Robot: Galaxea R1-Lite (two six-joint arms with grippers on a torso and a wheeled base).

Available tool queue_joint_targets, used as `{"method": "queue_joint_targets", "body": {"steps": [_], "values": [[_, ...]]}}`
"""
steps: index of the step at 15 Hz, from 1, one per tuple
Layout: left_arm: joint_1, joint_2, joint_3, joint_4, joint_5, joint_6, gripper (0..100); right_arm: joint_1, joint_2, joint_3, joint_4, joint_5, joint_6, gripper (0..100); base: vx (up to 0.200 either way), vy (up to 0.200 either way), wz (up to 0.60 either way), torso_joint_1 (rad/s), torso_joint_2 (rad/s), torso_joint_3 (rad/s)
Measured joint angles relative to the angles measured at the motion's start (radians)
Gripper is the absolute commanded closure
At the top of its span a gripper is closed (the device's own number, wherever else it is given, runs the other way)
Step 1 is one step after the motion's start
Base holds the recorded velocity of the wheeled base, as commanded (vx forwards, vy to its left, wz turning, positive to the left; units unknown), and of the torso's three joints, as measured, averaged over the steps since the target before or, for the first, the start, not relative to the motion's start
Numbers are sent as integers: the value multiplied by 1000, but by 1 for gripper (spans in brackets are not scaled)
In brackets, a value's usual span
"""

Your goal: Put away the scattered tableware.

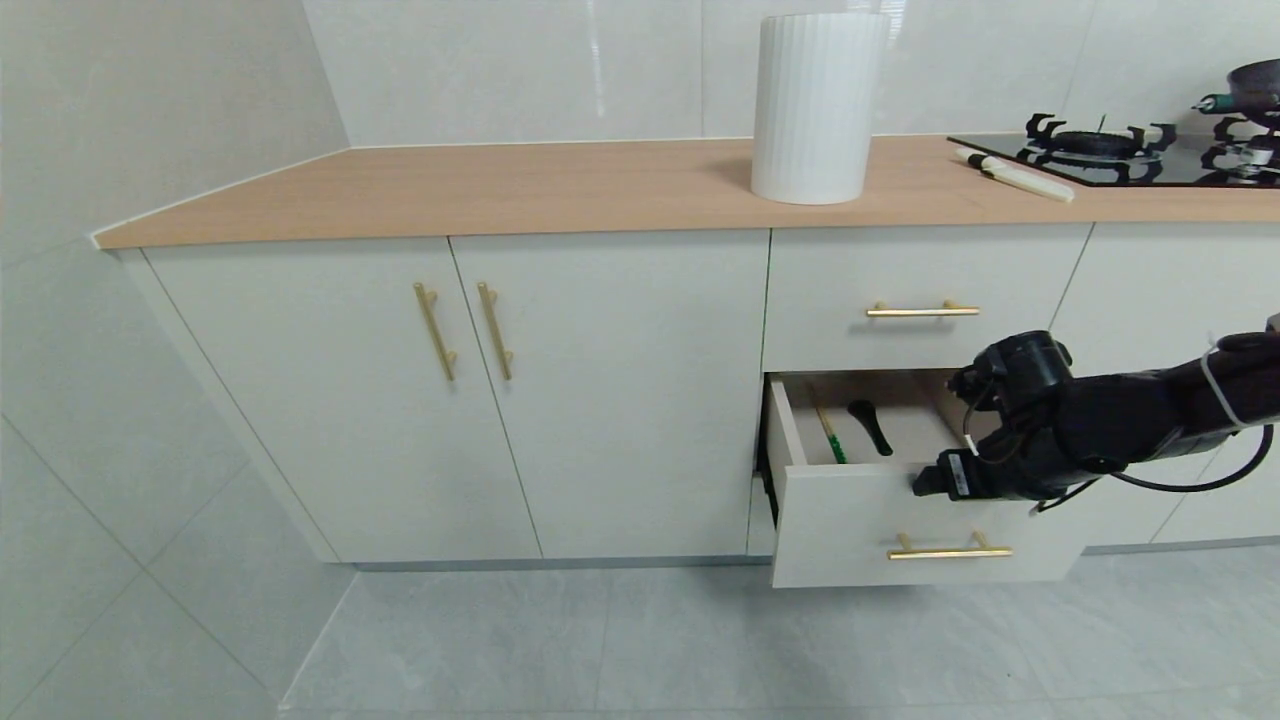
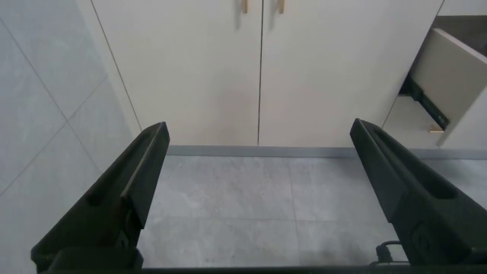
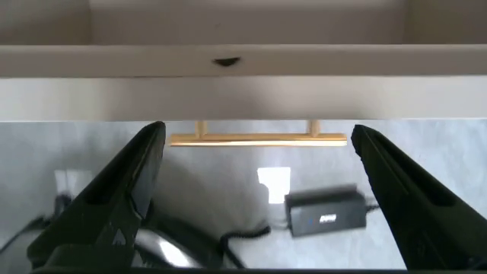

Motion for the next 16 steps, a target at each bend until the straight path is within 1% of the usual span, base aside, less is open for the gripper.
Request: {"method": "queue_joint_targets", "body": {"steps": [6,11,14,16], "values": [[0,0,0,0,0,0,0,-21,126,-195,0,2,-36,0,0,0,0,0,0,0],[0,0,0,0,0,0,0,-26,207,-319,-20,-9,-34,0,0,0,0,0,0,0],[0,0,0,0,0,0,0,-36,242,-335,-173,-26,-33,0,0,0,0,0,0,0],[0,0,0,0,0,0,0,-40,267,-328,-242,-30,-33,0,0,0,0,0,0,0]]}}
